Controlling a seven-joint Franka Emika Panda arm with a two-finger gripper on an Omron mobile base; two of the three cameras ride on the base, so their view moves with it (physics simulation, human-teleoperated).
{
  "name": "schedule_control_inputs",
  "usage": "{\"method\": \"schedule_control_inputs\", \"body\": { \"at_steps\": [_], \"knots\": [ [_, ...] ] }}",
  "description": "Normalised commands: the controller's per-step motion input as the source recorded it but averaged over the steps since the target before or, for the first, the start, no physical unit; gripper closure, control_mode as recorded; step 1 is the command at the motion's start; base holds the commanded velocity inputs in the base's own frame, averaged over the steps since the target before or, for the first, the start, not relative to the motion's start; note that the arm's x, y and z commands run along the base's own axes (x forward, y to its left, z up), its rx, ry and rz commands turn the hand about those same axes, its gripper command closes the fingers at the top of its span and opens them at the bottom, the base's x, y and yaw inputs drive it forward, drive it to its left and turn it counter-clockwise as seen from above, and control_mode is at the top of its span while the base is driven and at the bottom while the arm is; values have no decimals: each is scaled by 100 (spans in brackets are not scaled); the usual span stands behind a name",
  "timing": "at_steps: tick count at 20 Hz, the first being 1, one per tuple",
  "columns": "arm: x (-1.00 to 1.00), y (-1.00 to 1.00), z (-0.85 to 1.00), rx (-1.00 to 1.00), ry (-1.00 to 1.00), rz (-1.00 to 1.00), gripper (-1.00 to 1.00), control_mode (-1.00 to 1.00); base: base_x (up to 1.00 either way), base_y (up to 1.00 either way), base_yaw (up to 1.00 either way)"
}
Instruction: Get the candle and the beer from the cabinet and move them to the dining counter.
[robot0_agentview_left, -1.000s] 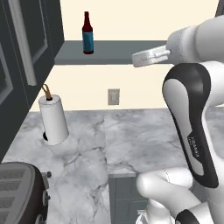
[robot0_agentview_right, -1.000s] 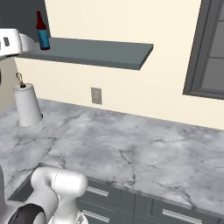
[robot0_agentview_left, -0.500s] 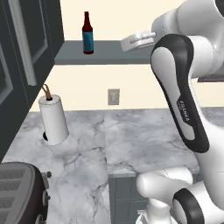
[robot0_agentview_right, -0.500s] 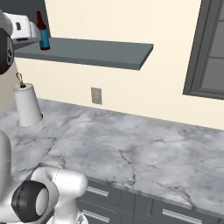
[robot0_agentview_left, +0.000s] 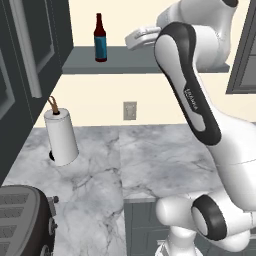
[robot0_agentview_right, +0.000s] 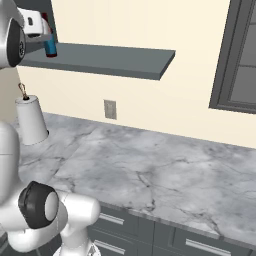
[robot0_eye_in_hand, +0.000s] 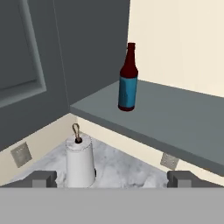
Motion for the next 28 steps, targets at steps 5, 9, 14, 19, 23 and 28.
{"method": "schedule_control_inputs", "body": {
  "at_steps": [5,9,14,19,23,28],
  "knots": [
    [40,18,-22,0,-8,3,-100,-100,0,0,0],
    [31,8,-15,0,-11,4,-100,-100,0,0,0],
    [44,-1,-1,1,-3,7,-100,-100,0,0,0],
    [45,2,3,1,-1,1,-100,-100,0,0,0],
    [45,16,9,0,0,0,-100,-100,0,0,0],
    [37,26,17,0,7,-3,-100,-100,0,0,0]
  ]
}}
